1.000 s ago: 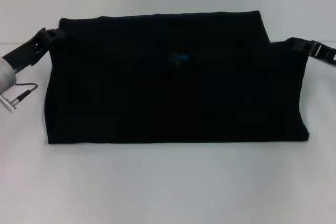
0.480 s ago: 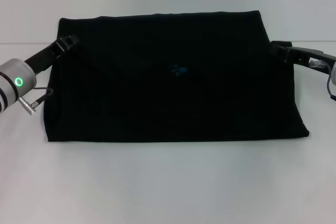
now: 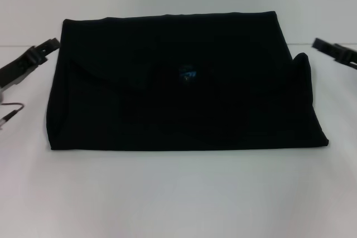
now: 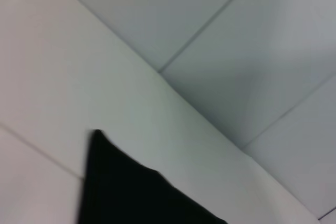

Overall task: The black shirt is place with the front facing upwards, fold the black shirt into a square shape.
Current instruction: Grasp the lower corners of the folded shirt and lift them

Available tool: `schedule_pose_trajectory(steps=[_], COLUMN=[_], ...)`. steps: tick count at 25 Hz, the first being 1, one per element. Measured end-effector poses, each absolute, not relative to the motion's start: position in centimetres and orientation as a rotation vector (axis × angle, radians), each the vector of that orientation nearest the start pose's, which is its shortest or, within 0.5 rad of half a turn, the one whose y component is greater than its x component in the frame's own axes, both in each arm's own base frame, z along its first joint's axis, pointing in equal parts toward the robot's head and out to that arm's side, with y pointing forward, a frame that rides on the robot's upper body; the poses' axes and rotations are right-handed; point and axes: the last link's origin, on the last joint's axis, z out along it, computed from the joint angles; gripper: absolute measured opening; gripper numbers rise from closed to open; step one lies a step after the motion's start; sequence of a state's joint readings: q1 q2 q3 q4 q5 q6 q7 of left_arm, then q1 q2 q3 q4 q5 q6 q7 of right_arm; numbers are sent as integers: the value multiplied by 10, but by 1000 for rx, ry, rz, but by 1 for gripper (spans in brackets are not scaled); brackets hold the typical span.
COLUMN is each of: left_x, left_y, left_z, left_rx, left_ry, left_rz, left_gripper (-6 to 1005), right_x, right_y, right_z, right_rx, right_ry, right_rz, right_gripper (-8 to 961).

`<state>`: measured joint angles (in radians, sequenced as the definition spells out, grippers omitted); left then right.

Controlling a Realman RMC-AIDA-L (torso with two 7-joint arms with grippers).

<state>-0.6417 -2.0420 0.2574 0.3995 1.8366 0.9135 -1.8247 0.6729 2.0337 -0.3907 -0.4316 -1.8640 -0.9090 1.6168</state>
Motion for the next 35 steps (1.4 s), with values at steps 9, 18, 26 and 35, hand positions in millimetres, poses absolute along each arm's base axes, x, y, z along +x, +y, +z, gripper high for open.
schedule_pose_trajectory(steps=[9, 18, 26, 35], left_x=[-335, -328, -328, -336], left_y=[387, 381, 379, 379], left_z=[60, 71, 71, 61], left_rx=[-1859, -2069, -2140, -2097], left_ry=[-1606, -1598, -1609, -1624], left_rz=[-834, -526, -324, -290], left_gripper=[717, 757, 761, 759], right_x=[304, 296, 293, 293], right_y=[373, 325, 315, 315], right_z=[40, -16, -35, -37], right_rx=[-2235, -2625, -2683, -2684], right_ry=[964, 687, 686, 689], right_rz=[819, 661, 631, 634], right_gripper=[827, 945, 944, 944])
